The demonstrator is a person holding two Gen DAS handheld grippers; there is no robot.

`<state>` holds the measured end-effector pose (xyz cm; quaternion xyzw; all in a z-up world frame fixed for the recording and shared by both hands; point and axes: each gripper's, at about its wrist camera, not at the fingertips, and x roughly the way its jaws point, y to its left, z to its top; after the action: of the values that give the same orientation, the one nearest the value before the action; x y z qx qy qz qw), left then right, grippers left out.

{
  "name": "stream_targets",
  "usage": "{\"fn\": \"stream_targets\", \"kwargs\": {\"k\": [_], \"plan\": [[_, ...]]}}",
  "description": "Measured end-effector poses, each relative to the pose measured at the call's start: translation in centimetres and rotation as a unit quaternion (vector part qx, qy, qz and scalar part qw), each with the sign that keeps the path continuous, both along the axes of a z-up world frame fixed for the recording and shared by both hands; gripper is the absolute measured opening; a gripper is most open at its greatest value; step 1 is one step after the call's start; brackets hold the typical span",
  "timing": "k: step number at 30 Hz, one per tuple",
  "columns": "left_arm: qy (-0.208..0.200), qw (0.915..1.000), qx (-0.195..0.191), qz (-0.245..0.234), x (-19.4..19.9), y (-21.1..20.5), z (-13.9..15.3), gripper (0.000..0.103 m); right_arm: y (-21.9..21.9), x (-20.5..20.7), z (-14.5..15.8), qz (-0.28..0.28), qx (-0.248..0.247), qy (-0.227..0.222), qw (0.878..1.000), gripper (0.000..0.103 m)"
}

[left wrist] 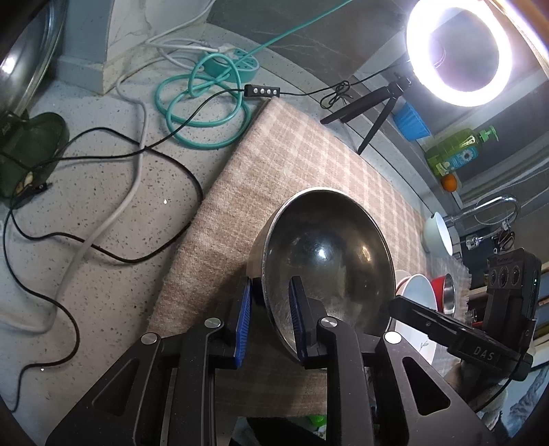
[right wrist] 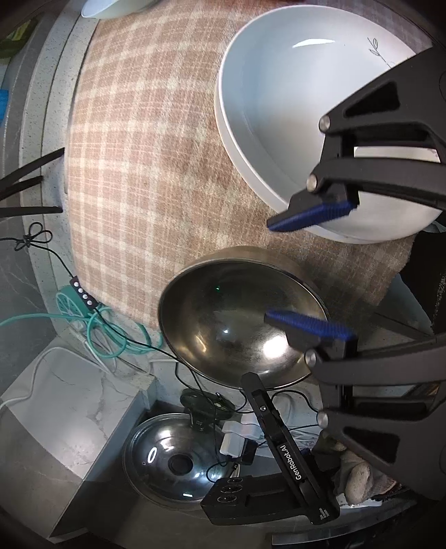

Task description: Organize plates and bowls

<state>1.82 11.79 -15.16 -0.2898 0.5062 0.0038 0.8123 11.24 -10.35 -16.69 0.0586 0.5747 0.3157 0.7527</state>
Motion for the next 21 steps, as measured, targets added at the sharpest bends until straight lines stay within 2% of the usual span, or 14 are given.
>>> {"fn": "stream_targets", "kwargs": {"k": [3, 11, 16, 19, 21], "plan": [[-0.006, 1.0000, 0.004, 0.001, 0.1, 0.0, 0.5, 0.025, -0.4, 0.1, 0.6, -0.002, 0.000, -0.009, 1.000, 0.052], [-0.035, 0.9993, 0.005, 0.014, 0.6, -0.2, 2.6, 0.026, -3.2, 0.0, 2.8, -0.023, 0.014, -0.039, 0.999, 0.055], [-0.058, 0.9982, 0.009, 0.012, 1.3, -1.2, 4.1, 0.026, -5.5, 0.4, 4.3, -0.040, 0.025, -0.055, 0.997, 0.055], [-0.072, 0.9970, 0.025, 0.012, 1.8, -1.9, 5.1, 0.026, -7.2, 0.6, 5.2, -0.053, 0.033, -0.063, 0.996, 0.055], [-0.081, 0.9965, 0.020, 0.006, 2.0, -2.5, 5.7, 0.026, -8.4, 0.6, 5.6, -0.061, 0.037, -0.067, 0.995, 0.055]]}}
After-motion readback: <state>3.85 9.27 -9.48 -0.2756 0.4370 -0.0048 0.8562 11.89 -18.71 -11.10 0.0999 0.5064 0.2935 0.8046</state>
